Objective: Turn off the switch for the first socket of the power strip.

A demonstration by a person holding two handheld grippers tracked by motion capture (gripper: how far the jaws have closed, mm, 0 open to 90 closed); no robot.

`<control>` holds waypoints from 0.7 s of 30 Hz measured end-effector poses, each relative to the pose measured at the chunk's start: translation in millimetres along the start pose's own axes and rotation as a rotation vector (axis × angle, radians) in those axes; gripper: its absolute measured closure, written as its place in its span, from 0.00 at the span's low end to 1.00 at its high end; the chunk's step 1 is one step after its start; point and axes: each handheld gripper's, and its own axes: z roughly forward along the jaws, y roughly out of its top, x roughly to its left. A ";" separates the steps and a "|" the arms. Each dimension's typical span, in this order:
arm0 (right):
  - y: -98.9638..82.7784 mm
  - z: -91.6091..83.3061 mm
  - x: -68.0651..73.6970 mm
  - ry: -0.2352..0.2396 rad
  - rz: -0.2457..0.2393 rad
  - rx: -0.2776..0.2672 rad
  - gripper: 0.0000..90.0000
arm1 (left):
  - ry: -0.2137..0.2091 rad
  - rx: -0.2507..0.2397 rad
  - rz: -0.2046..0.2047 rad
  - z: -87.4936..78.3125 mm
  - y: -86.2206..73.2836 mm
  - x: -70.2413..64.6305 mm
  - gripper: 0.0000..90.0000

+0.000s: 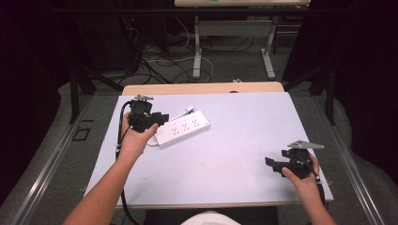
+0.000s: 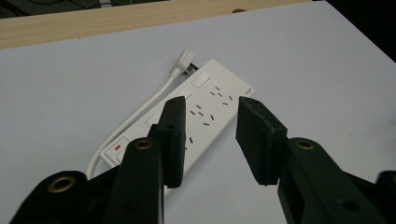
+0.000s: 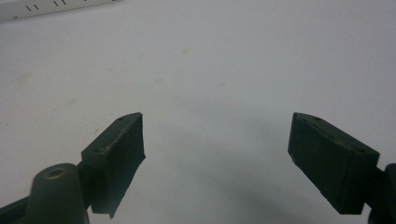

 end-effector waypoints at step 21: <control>0.1 1.8 2.2 0.014 -0.004 0.004 0.20 | 0.040 0.029 -0.126 24.4 23.8 6.1 0.98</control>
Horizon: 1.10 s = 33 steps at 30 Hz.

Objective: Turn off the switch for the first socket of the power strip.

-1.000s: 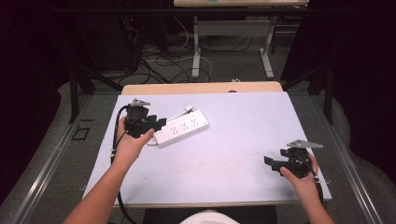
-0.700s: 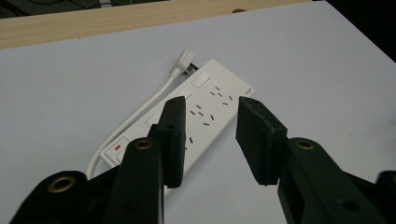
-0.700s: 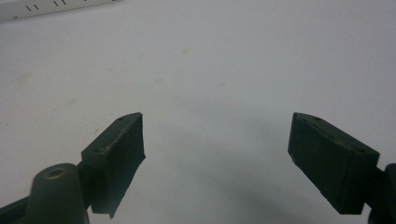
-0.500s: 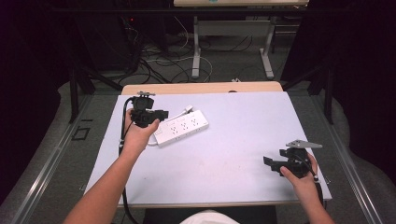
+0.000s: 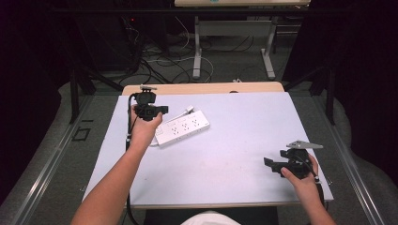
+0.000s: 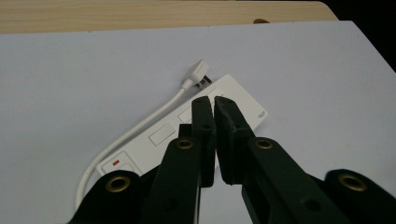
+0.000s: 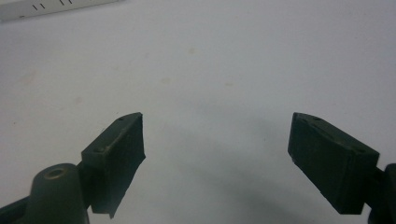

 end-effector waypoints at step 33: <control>-0.9 3.2 -0.9 0.009 0.003 0.003 0.20 | 0.106 0.062 -0.119 53.1 13.7 12.2 1.00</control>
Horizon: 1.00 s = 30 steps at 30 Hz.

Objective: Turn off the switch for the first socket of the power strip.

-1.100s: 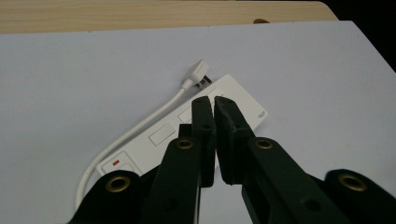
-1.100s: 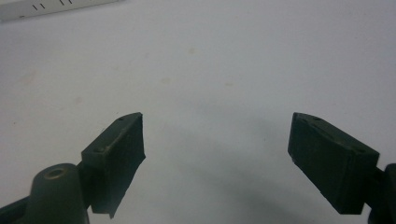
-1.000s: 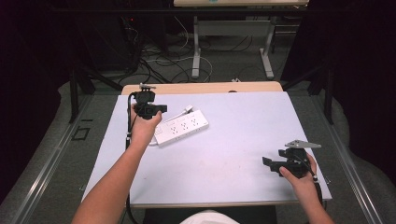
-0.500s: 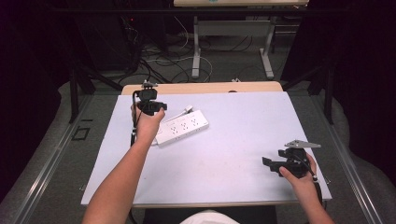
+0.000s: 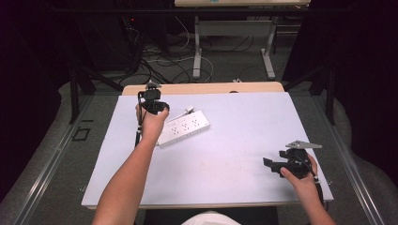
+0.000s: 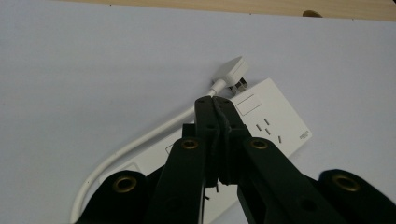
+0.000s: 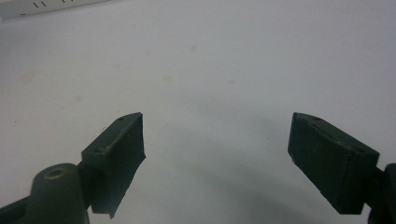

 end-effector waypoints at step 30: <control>0.0 3.8 0.5 0.014 -0.001 0.009 0.20 | 0.004 0.123 -0.055 50.5 -4.5 6.7 1.00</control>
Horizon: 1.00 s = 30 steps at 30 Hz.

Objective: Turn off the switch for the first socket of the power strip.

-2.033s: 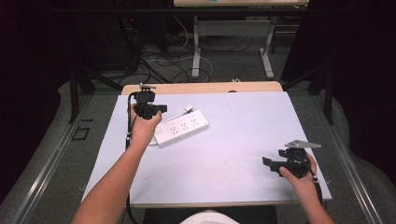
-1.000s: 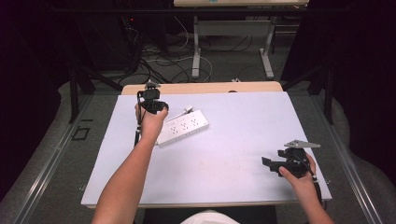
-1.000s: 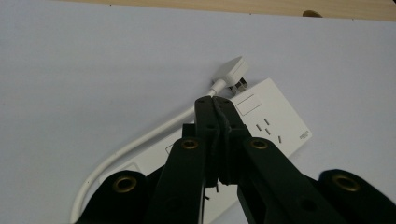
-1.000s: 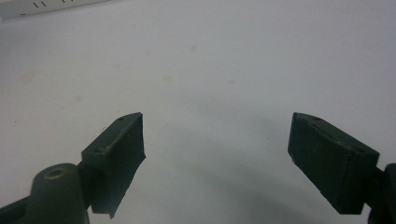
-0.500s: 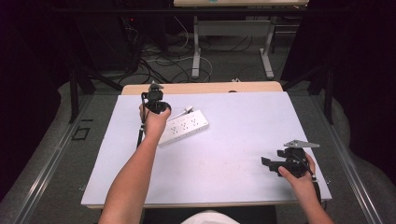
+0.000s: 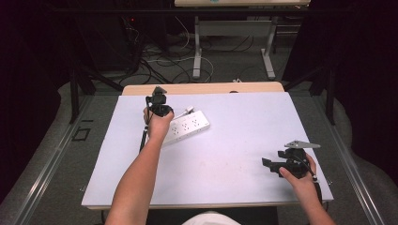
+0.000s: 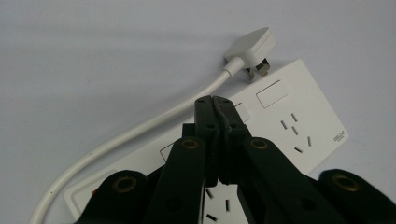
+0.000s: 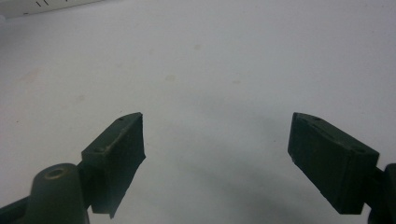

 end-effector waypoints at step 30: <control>0.1 0.3 -1.0 0.008 0.002 0.003 0.20 | 0.020 0.060 -0.024 23.4 -6.6 0.9 1.00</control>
